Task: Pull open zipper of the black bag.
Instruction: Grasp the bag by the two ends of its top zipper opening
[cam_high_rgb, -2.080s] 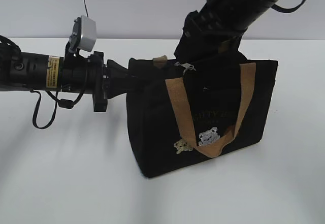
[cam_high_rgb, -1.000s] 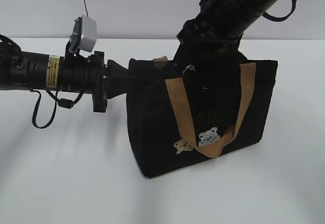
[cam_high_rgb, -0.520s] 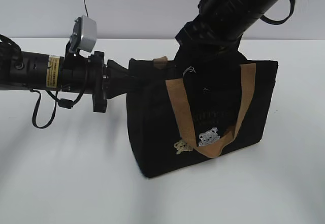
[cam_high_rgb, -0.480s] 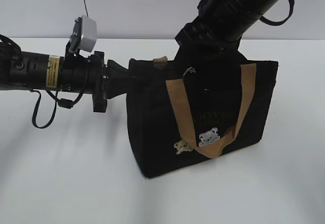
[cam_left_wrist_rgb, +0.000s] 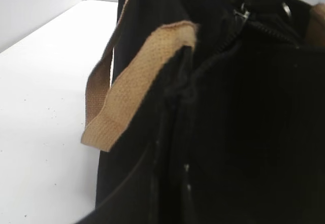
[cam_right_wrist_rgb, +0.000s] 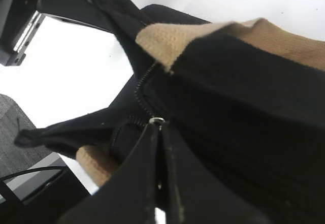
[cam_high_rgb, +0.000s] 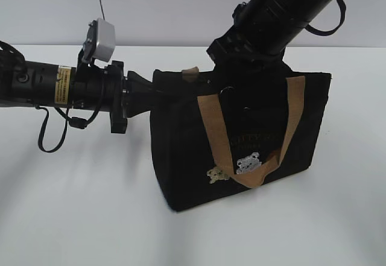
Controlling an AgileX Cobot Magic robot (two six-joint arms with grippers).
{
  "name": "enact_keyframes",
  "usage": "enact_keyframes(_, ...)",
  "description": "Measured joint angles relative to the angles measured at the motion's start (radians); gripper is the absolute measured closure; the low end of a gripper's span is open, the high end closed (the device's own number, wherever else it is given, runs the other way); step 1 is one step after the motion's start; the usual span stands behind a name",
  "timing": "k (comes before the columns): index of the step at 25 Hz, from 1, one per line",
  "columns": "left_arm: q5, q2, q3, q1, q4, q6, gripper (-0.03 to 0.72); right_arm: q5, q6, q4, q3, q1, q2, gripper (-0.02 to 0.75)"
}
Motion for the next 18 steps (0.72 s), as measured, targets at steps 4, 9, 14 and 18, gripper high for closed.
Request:
enact_keyframes(4, 0.002, 0.0, 0.0, 0.0, 0.0, -0.001, 0.671, 0.002, 0.0, 0.0, 0.0, 0.0, -0.001, 0.753)
enact_keyframes(9, 0.003, 0.0, 0.0, 0.0, 0.0, -0.001, 0.671, -0.006, 0.009, -0.013, 0.0, 0.0, -0.003, 0.753)
enact_keyframes(14, 0.004, 0.0, 0.0, 0.0, -0.001, -0.001, 0.671, -0.024, 0.065, -0.088, 0.0, 0.0, -0.031, 0.753)
enact_keyframes(18, 0.003, 0.0, 0.0, 0.0, -0.001, -0.001, 0.671, -0.025, 0.11, -0.163, 0.0, 0.0, -0.041, 0.753)
